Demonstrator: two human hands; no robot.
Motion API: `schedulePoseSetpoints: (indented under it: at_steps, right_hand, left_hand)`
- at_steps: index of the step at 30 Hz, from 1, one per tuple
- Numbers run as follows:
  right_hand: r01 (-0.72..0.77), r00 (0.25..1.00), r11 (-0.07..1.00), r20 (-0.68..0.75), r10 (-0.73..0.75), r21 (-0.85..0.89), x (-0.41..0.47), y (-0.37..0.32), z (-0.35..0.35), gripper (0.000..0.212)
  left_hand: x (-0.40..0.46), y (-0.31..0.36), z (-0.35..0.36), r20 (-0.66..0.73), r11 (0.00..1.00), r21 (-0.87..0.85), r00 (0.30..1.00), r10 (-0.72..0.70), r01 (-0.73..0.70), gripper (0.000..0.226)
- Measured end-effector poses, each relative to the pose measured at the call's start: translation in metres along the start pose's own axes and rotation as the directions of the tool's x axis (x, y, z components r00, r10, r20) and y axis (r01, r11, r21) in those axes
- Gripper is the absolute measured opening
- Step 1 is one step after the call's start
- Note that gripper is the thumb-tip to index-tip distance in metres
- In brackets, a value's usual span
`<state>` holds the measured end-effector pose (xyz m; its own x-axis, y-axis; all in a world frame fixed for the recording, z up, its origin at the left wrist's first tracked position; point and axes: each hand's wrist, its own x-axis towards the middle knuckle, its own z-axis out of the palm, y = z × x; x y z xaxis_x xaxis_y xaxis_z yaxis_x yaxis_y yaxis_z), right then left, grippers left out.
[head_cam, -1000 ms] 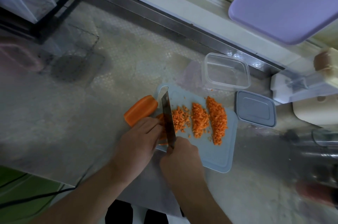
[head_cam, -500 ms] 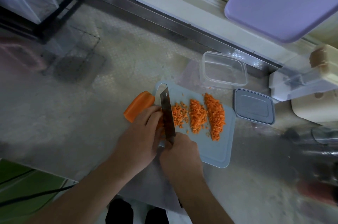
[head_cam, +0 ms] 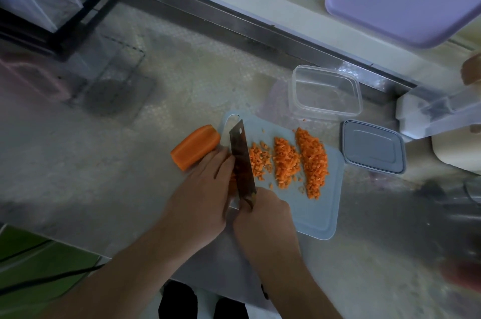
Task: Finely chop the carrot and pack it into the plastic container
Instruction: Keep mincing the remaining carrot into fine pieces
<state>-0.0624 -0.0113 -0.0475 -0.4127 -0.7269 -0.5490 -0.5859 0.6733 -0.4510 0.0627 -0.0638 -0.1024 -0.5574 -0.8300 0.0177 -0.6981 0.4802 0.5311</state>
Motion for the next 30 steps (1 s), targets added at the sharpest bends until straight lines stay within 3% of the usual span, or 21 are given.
schedulePoseSetpoints:
  at_steps: [13,18,30]
  right_hand:
    - [-0.007,0.997,1.0,-0.082,0.006,-0.022,0.013,0.024,-0.023,0.014]
    - [0.004,0.998,0.999,-0.066,-0.007,-0.032,0.013,0.025,-0.033,0.015]
    - [0.093,0.994,0.992,-0.053,-0.098,-0.088,0.003,0.018,-0.022,0.021]
  left_hand:
    - [0.006,0.01,0.019,-0.145,0.996,-0.068,0.988,-0.06,0.051,0.042]
    - [0.008,0.01,0.018,-0.129,0.99,-0.125,0.988,-0.084,0.068,0.045]
    - [0.001,-0.004,0.009,-0.238,0.987,-0.104,0.967,0.095,-0.122,0.015]
